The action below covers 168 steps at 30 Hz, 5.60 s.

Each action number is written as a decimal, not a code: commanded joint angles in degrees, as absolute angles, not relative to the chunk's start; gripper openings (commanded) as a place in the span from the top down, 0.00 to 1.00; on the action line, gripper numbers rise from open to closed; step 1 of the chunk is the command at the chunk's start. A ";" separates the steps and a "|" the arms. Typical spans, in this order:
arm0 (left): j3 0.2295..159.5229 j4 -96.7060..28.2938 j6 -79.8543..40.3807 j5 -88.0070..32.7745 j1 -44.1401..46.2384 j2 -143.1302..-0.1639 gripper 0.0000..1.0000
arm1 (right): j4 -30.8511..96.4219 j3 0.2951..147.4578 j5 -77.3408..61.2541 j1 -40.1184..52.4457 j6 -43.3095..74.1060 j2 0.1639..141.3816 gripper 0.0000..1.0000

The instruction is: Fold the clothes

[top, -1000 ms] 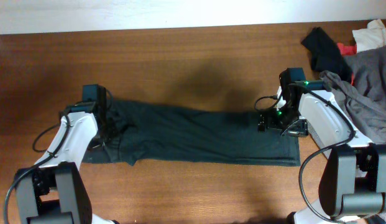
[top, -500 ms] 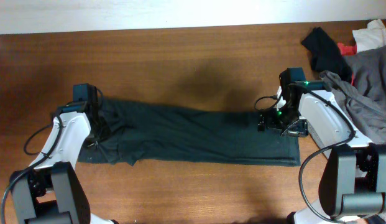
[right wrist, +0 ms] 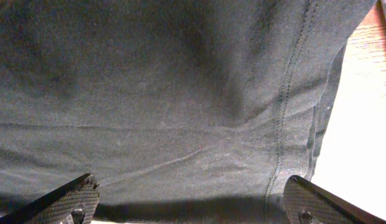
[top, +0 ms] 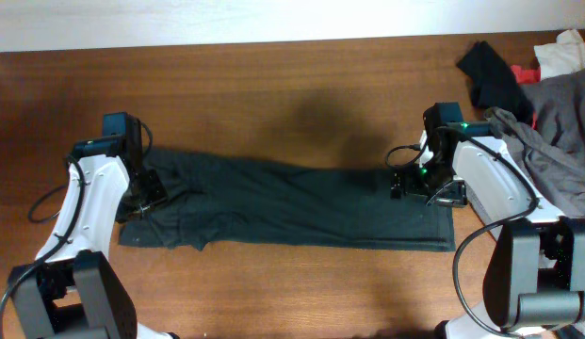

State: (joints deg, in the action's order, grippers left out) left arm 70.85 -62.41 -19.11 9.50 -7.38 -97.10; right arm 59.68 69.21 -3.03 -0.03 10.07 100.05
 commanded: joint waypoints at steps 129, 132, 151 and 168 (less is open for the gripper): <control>55.86 -48.40 -13.63 -2.35 -13.08 -96.68 0.62 | 59.51 69.67 -2.96 -0.08 9.87 99.42 0.01; 55.64 -47.51 -13.63 -2.17 -13.15 -96.68 0.62 | 59.51 69.67 -2.96 -0.08 9.87 99.42 0.01; 54.11 -44.66 -13.61 -2.20 -13.15 -96.60 0.96 | 59.51 69.67 -2.96 -0.08 9.87 99.42 0.01; 57.87 -48.03 -13.63 2.24 -13.32 -95.64 1.00 | 59.51 69.67 -2.96 -0.08 9.87 99.42 0.01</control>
State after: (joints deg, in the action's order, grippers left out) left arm 56.93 -47.90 -14.09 0.03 -12.73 -97.08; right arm 59.61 69.21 -3.03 -0.03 10.02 100.05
